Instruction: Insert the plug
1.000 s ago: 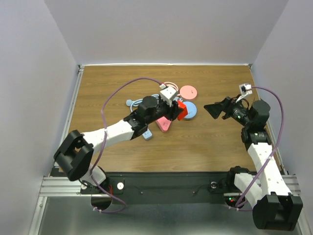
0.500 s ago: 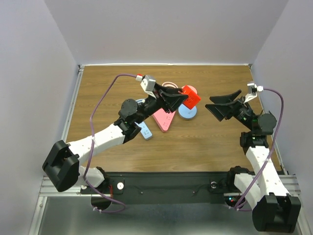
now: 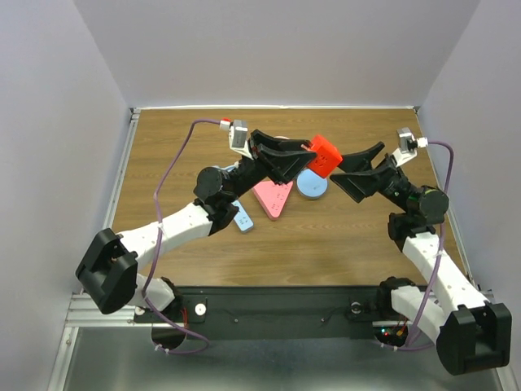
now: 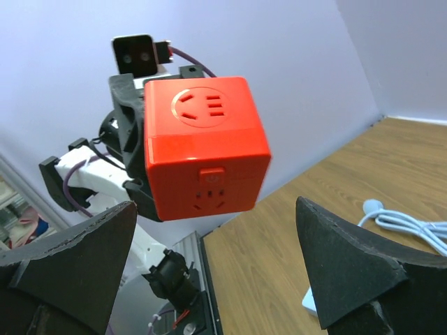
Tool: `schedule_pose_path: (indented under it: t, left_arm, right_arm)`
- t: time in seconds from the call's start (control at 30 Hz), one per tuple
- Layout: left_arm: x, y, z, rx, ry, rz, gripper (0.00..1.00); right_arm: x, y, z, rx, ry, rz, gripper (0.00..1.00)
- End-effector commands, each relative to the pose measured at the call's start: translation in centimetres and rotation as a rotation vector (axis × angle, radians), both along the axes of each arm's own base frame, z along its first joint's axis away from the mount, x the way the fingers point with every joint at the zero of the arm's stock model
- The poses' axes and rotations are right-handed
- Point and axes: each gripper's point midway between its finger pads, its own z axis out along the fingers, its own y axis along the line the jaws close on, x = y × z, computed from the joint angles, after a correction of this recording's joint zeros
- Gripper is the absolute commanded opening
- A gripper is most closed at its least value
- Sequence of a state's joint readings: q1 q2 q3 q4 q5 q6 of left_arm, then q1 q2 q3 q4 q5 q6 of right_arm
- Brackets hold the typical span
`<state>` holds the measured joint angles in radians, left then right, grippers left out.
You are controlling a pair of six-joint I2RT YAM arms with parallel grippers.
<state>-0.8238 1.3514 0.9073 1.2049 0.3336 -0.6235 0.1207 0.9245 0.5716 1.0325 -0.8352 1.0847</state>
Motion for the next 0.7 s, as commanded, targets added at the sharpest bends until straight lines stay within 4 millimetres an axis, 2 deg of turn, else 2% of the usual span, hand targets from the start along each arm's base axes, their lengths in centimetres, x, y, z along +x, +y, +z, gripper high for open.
schedule_pose_path:
  t: [0.0,0.2,0.57,0.67]
  left_arm:
    - [-2.2,2.0,6.1,-0.163,-0.132,-0.021,0.00]
    - [-2.3,2.3,6.4,-0.214,-0.121,-0.027,0.00]
    - [-2.5,1.7,6.4,-0.215,-0.130,-0.023,0.00]
    - [-2.6,2.0,6.3,-0.223,-0.129,-0.021,0.00]
  right_arm:
    - [-1.9,0.1,4.5,0.067,-0.187,-0.007,1.00]
    - [-1.8,0.4,5.5,0.107,-0.222,-0.019,1.00]
    - [-1.6,0.6,5.7,0.114,-0.262,-0.036,1.00]
    - [-1.5,0.8,5.6,0.105,-0.261,-0.027,0.92]
